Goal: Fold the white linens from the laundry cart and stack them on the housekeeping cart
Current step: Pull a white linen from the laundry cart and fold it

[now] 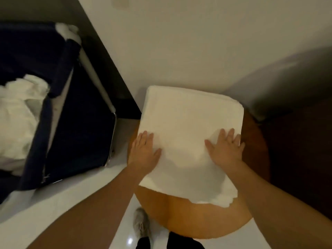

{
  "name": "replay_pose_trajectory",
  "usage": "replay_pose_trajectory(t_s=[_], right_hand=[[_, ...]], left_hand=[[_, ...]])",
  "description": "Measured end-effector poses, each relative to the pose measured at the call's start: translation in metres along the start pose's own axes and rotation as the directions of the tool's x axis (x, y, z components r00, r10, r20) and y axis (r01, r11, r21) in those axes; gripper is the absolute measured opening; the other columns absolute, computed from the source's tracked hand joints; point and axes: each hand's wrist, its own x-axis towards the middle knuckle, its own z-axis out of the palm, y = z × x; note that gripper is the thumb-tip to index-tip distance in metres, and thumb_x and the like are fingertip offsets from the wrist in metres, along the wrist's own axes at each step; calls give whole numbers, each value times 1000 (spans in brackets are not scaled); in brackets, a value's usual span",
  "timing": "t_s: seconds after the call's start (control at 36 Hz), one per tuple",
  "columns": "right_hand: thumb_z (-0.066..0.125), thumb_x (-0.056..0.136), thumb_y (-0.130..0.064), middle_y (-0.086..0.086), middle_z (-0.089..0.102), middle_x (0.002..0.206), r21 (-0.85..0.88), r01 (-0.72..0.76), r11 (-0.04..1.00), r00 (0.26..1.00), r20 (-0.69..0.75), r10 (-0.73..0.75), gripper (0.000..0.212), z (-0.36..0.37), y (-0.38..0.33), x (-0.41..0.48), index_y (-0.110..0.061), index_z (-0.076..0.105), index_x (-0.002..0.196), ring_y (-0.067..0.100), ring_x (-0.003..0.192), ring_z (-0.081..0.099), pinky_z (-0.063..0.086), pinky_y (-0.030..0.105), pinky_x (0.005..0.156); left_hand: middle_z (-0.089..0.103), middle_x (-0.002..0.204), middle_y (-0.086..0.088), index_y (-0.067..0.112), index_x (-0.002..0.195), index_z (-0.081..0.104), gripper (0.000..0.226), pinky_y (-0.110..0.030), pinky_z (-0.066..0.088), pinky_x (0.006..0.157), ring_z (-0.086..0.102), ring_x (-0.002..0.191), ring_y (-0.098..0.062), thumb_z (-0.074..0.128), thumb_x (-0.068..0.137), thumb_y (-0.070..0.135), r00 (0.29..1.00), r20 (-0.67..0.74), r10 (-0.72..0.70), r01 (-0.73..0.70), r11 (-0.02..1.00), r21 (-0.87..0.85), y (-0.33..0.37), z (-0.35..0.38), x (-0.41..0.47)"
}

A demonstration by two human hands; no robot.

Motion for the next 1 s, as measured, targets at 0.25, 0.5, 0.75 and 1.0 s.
replay_pose_trajectory(t_s=[0.25,0.5,0.75,1.0], right_hand=[[55,96,-31,4,54,136,603,428,673,901,-226,-370,44,-66,-110,-152,-13,51,136,18,124,50,35,31,110],[56,95,-22,-10,55,109,510,652,560,754,-363,-548,28,-95,-204,-268,-17,61,123,1,99,47,34,6,84],[59,94,-19,-12,58,100,384,779,496,626,-432,-649,17,-46,-326,-348,-19,67,108,-5,83,51,35,0,68],[64,89,-10,-6,62,84,353,803,480,594,-418,-687,9,10,-412,-403,-11,71,94,-2,77,57,40,0,70]], left_hand=[[54,126,5,16,139,46,44,-15,36,95,48,113,-4,55,96,19,958,-193,-214,76,835,-545,-23,-122,-142],[57,114,13,18,126,58,34,-13,37,87,52,105,-1,61,92,19,793,-468,-390,97,839,-535,-132,-180,-272],[58,112,12,13,121,61,31,-17,40,86,55,102,-6,63,90,12,701,-545,-460,70,805,-589,-293,-203,-353],[57,114,12,22,125,58,31,-26,46,92,52,103,-7,55,95,18,686,-469,-557,164,746,-646,-414,-221,-404]])
